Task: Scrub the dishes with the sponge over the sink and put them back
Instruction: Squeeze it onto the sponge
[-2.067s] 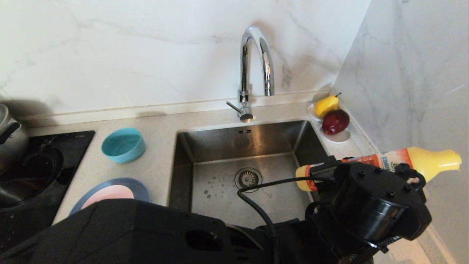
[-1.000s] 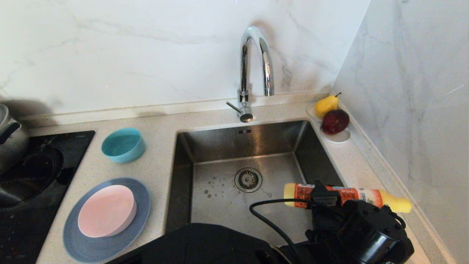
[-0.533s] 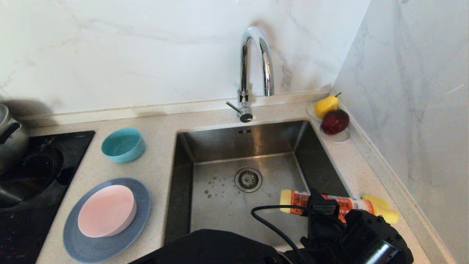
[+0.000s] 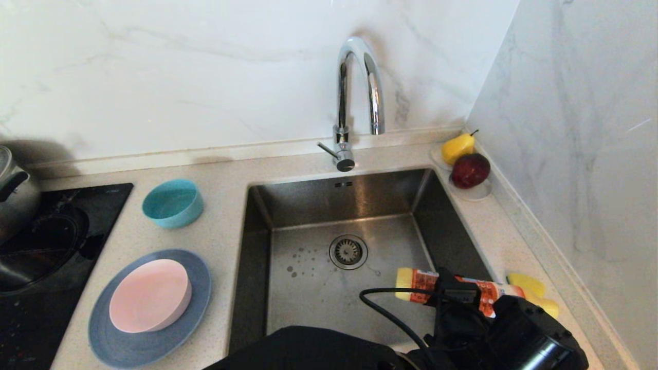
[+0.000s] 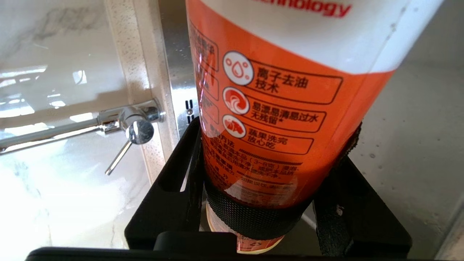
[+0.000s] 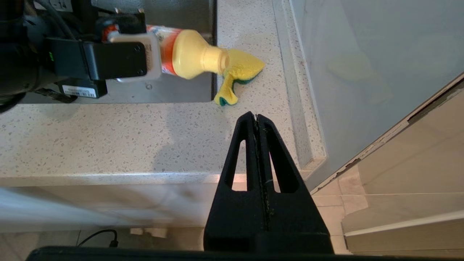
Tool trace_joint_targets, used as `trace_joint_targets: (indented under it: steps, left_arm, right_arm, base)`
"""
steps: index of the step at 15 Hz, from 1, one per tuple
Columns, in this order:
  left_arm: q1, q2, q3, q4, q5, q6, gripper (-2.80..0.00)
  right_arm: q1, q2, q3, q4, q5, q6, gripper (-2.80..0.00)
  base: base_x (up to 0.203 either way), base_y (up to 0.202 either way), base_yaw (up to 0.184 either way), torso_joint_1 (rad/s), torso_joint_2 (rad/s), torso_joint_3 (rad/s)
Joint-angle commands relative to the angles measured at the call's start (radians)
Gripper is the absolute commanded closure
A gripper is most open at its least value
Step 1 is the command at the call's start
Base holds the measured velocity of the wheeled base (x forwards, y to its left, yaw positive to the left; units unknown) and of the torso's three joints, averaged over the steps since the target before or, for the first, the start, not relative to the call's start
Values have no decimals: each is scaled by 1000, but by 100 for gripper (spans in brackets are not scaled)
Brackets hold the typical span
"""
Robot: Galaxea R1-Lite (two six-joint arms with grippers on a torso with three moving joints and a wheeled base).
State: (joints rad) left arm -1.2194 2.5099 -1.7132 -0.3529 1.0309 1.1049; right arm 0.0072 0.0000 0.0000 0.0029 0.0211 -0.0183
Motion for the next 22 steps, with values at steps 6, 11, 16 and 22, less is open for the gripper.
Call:
trace_joint_targets:
  steps: [6, 11, 16, 22]
  left_arm:
    - [-2, 23, -8, 46, 32, 6, 0]
    - [-2, 44, -55, 48, 35, 5, 0]
    - [0, 77, -125, 45, 38, 0, 0]
    - [3, 101, -152, 51, 64, 4, 0]
  right_arm:
    - [0, -2, 0, 0, 2, 0, 0]
    - [0, -2, 0, 0, 0, -1, 0]
    - [0, -2, 0, 0, 0, 0, 0]
    - [0, -2, 0, 0, 0, -2, 0]
  base:
    - [0, 0, 0, 0, 0, 0]
    - [0, 0, 0, 0, 0, 0]
    - [0, 0, 0, 0, 0, 0]
    - [0, 0, 0, 0, 0, 0]
